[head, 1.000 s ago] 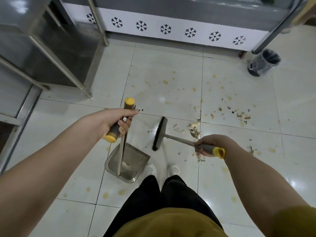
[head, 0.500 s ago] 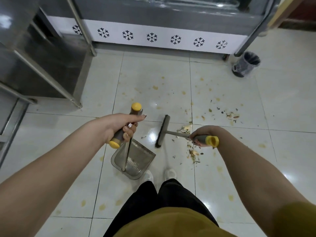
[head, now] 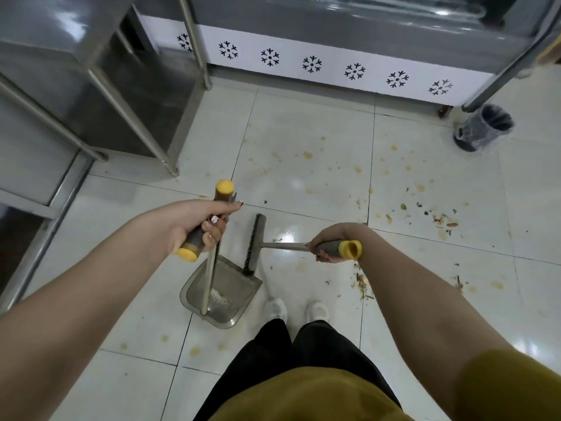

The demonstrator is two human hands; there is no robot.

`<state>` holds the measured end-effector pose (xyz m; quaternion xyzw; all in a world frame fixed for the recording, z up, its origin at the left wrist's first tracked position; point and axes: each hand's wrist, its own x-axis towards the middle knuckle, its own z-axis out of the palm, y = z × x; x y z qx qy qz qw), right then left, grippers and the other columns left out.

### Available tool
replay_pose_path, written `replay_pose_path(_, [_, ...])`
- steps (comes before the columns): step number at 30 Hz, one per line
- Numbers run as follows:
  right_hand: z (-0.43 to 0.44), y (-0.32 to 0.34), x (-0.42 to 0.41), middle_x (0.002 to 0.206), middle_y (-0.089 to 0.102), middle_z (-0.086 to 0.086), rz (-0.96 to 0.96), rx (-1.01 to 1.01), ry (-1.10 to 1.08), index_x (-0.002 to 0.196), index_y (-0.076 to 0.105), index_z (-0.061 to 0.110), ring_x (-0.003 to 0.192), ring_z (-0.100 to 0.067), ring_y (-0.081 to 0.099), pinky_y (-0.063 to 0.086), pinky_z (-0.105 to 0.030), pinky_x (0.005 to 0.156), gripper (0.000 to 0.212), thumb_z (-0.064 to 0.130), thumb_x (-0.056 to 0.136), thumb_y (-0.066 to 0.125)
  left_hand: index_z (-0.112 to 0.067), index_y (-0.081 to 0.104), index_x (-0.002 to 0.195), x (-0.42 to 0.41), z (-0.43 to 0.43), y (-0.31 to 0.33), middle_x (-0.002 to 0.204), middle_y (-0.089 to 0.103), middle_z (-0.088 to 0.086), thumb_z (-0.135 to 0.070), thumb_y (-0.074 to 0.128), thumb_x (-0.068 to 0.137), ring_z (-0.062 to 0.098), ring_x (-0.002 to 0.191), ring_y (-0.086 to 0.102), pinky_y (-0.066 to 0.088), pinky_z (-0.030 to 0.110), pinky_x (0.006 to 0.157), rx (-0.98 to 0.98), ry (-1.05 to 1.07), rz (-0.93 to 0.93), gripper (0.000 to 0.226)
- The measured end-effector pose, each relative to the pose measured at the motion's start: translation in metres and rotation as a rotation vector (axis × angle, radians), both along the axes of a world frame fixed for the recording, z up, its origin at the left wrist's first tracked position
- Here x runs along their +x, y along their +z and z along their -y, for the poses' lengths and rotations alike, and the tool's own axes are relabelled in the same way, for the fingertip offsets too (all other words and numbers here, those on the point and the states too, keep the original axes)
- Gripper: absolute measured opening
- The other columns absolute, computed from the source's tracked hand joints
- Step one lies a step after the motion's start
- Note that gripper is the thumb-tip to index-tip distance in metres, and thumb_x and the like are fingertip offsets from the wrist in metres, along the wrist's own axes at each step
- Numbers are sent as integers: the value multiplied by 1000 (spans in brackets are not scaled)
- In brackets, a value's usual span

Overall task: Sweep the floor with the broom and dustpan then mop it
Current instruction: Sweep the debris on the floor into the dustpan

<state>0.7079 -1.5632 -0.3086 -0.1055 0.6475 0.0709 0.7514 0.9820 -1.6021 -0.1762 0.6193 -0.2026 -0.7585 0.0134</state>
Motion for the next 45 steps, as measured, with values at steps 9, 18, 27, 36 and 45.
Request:
replay_pose_path(9, [-13, -10, -18, 76, 55, -12, -143, 19, 16, 85, 56, 1, 37, -15, 55, 50, -20, 38, 21, 20, 91, 60, -19, 40, 64, 15, 11, -3, 39, 36, -9, -33, 64, 85, 0, 23, 29, 25, 8, 27, -1, 129, 51, 35])
replay_pose_path(18, [-31, -6, -91, 67, 48, -9, -221, 50, -65, 90, 51, 2, 31, -16, 49, 45, -18, 34, 15, 16, 94, 51, -20, 37, 64, 0, 21, -2, 37, 32, -10, -36, 62, 88, 0, 23, 28, 25, 7, 28, -75, 144, 19, 37])
replay_pose_path(27, [-25, 2, -107, 61, 49, -7, -174, 13, -102, 85, 53, 3, 42, -11, 48, 48, -19, 39, 17, 15, 96, 50, -20, 41, 67, -31, 27, -3, 37, 34, -10, -34, 66, 85, 1, 24, 29, 26, 8, 28, -120, 65, -21, 33])
replay_pose_path(36, [-19, -5, -83, 73, 52, -8, -36, 53, 123, 84, 48, 5, 34, -9, 50, 48, -17, 37, 21, 21, 95, 52, -18, 40, 64, -66, 25, 1, 37, 33, -10, -34, 64, 87, 1, 24, 28, 26, 8, 28, -118, 86, 21, 36])
replay_pose_path(45, [-70, -26, -173, 63, 55, -9, -53, 61, -18, 97, 49, 3, 34, -13, 51, 49, -21, 36, 19, 20, 93, 57, -20, 37, 64, -119, 5, 8, 37, 32, -10, -33, 59, 90, 0, 23, 27, 25, 7, 28, -105, 178, 84, 36])
